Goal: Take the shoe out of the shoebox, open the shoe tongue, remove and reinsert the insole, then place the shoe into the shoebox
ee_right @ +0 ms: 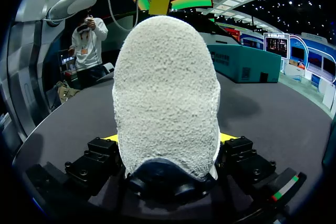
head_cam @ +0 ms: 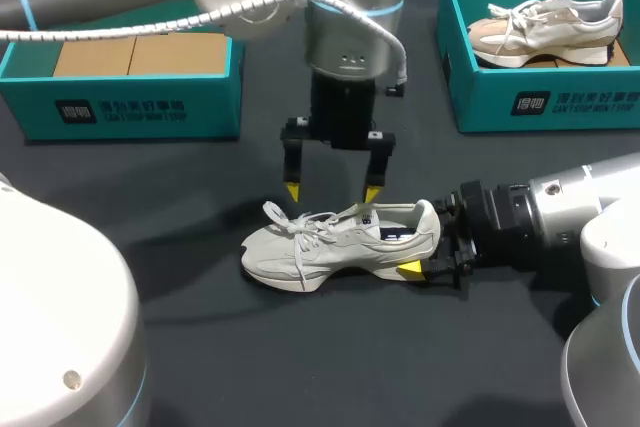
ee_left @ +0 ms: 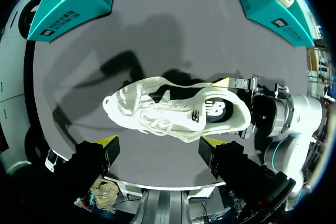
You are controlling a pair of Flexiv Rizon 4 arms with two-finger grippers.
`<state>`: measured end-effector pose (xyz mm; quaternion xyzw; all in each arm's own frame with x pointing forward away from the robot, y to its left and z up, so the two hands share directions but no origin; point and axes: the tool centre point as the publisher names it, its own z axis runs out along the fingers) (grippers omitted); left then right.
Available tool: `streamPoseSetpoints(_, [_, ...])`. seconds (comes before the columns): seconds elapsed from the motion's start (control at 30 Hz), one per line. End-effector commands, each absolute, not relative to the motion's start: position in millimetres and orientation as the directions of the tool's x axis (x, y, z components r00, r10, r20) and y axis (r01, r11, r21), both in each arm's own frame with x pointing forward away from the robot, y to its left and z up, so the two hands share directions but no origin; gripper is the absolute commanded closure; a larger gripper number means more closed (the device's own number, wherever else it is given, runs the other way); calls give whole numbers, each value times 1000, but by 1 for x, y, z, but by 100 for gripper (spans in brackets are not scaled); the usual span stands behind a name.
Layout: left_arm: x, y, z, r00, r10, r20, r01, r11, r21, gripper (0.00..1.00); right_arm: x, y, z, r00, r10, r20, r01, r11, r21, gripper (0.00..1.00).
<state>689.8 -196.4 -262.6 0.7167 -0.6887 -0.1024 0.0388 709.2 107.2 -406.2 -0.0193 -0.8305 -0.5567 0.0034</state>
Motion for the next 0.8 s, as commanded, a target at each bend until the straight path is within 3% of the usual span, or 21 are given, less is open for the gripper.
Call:
streamPoseSetpoints(0.03, [692,-217,-270,31,-991,-131,-978,-57,199,0,708,108,-405,-999,30,27,37,383,923,100])
streamPoseSetpoints(0.8, [703,-244,-316,153,-954,-259,-953,-211,215,0,708,108,-405,-999,30,27,37,383,923,100])
